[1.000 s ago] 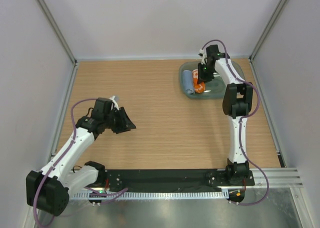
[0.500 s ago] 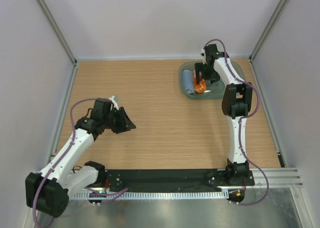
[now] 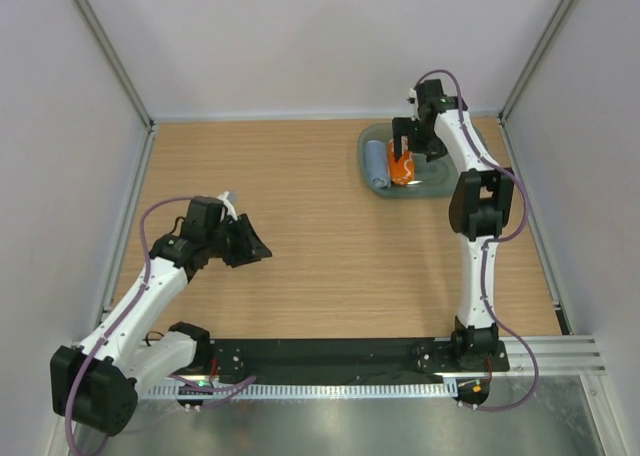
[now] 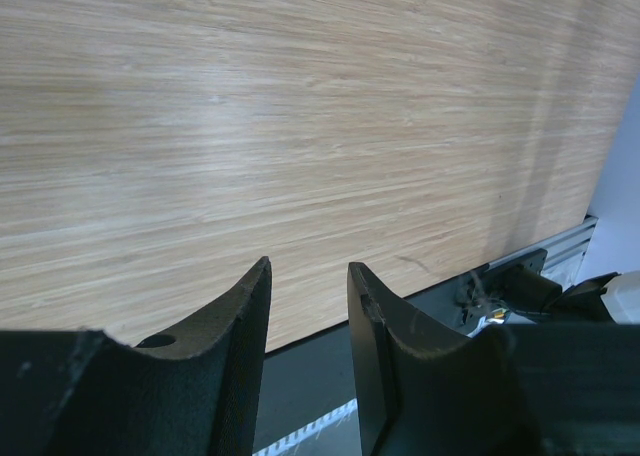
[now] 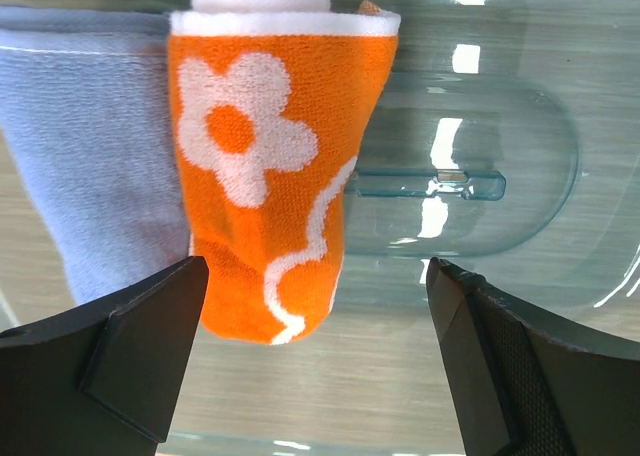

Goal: Roll the towels

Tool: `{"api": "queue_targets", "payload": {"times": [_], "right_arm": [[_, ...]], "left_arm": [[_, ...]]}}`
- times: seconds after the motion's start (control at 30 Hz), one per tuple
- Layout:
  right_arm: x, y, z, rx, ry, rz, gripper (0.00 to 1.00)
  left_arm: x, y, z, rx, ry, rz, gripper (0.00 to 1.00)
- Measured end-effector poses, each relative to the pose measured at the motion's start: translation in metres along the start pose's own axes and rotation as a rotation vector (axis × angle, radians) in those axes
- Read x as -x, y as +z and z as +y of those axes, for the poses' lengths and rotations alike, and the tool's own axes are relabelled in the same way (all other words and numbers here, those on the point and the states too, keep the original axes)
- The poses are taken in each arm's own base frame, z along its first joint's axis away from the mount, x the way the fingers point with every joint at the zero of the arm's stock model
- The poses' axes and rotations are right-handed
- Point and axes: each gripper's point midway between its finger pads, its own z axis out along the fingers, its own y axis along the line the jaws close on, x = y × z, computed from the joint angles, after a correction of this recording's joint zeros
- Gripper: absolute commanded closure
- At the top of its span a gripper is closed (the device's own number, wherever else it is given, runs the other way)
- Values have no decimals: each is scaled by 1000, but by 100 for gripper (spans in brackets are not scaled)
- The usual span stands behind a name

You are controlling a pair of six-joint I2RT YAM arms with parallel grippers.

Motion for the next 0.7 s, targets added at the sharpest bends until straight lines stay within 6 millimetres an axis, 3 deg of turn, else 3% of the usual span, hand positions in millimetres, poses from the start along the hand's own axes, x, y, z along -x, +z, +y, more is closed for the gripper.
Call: {"api": "queue_targets", "payload": {"times": [0.47,0.63,0.7], "right_arm": [[2,-25,11,46,22,-26,0],[-10,-70,25,74,16,-76,0],[-15,-92,32,90,9,-115,0]], "left_arm": [[0,0,0,1,0,0,62],[0,-1,-1,-4,3,-5,62],[0,-3,-1,-8,5,-10,58]]}}
